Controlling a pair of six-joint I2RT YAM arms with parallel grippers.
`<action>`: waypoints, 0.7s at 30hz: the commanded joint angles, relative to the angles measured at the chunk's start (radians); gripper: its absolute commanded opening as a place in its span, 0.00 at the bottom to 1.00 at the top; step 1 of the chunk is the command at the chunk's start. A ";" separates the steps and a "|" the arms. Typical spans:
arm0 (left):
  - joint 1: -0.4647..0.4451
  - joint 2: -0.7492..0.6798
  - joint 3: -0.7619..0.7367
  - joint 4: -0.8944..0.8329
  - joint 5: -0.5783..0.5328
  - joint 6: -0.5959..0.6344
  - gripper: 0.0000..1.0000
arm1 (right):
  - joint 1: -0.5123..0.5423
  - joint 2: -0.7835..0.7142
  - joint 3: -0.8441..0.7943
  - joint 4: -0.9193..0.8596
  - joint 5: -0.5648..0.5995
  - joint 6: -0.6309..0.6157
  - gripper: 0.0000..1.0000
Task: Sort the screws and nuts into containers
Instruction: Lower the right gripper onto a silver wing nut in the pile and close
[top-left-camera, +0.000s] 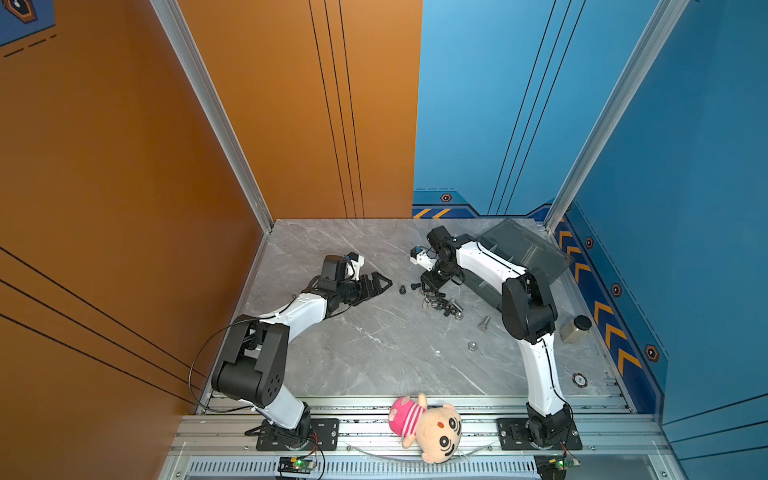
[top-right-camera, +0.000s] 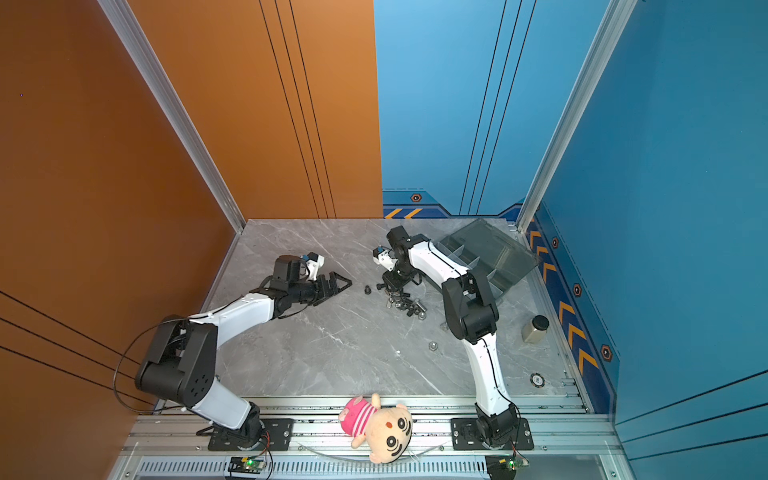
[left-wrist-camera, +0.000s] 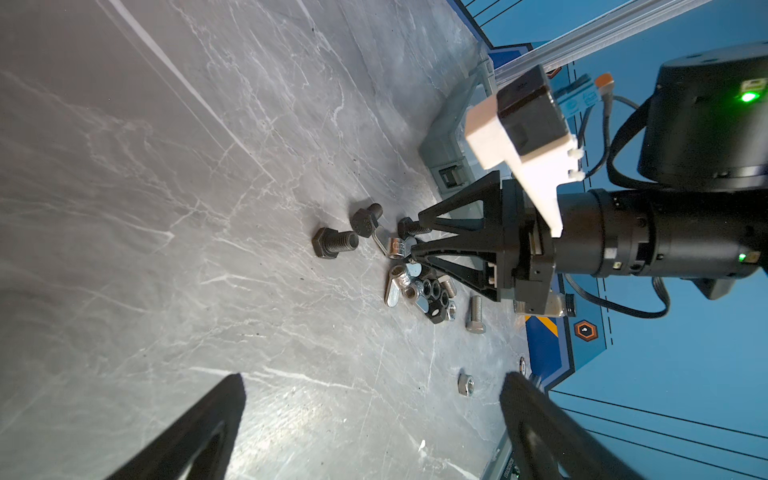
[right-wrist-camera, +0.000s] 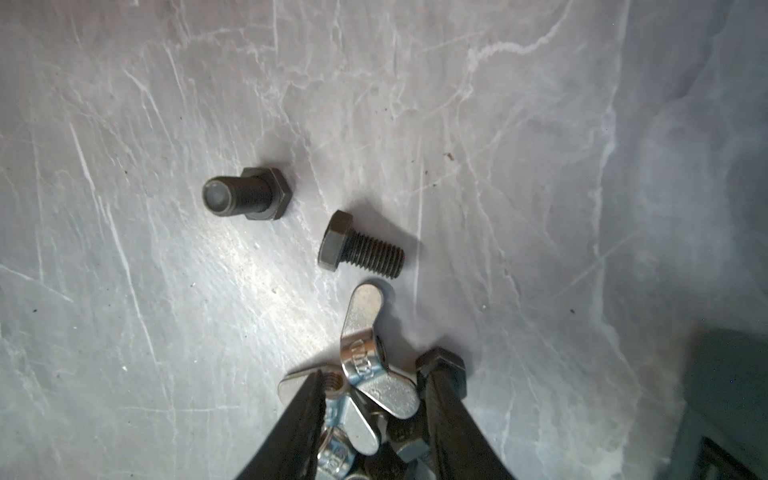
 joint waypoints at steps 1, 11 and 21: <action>-0.010 -0.002 0.017 -0.008 -0.012 0.014 0.98 | 0.006 0.014 0.024 -0.033 -0.004 -0.046 0.43; -0.013 -0.003 0.015 -0.008 -0.014 0.015 0.97 | 0.017 0.034 0.035 -0.033 -0.026 -0.081 0.40; -0.010 -0.005 0.008 -0.007 -0.013 0.018 0.98 | 0.019 0.050 0.031 -0.042 -0.031 -0.091 0.35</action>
